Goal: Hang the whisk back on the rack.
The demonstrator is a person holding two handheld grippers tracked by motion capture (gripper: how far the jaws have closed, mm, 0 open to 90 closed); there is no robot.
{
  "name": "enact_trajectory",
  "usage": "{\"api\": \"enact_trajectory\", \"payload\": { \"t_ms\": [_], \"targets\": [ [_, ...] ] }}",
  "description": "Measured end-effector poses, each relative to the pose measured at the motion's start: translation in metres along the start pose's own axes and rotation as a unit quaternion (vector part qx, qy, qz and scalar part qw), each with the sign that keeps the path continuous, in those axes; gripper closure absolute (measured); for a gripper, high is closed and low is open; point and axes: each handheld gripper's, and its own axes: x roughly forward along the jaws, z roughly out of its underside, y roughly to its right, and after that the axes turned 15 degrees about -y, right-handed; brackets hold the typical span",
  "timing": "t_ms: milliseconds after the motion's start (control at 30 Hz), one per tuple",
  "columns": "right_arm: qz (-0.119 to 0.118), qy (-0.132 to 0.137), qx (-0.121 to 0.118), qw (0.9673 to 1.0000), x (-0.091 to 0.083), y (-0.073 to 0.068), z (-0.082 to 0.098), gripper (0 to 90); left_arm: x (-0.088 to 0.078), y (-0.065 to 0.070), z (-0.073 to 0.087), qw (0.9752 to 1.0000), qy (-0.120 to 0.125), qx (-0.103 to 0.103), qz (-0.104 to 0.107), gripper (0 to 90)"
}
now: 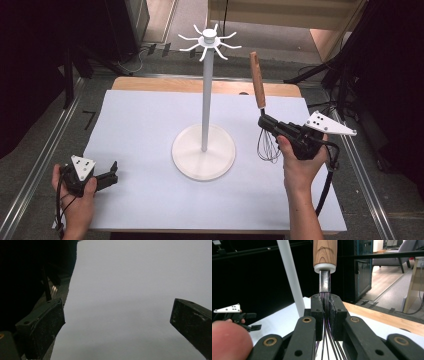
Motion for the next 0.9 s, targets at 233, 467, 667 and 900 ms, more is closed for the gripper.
{"api": "enact_trajectory", "payload": {
  "t_ms": [233, 467, 667, 900],
  "targets": [
    [-0.005, 0.012, -0.008, 0.9999, -0.003, -0.005, -0.003, 84.9, 0.000, 0.000, 0.000, 1.0000, 0.000, 0.001, 0.000, 0.2],
    [-0.017, 0.034, -0.016, 0.9992, -0.006, -0.011, -0.007, 85.0, 0.000, 0.000, 0.000, 1.0000, 0.000, 0.001, -0.001, 0.2],
    [-0.031, 0.043, -0.027, 0.9983, -0.007, -0.015, -0.014, 84.9, 0.000, 0.000, 0.000, 1.0000, 0.000, 0.000, -0.001, 0.2],
    [-0.040, 0.047, -0.035, 0.9975, -0.006, -0.021, -0.021, 84.9, -0.001, -0.002, 0.000, 1.0000, 0.001, -0.007, 0.003, 0.2]
  ]
}}
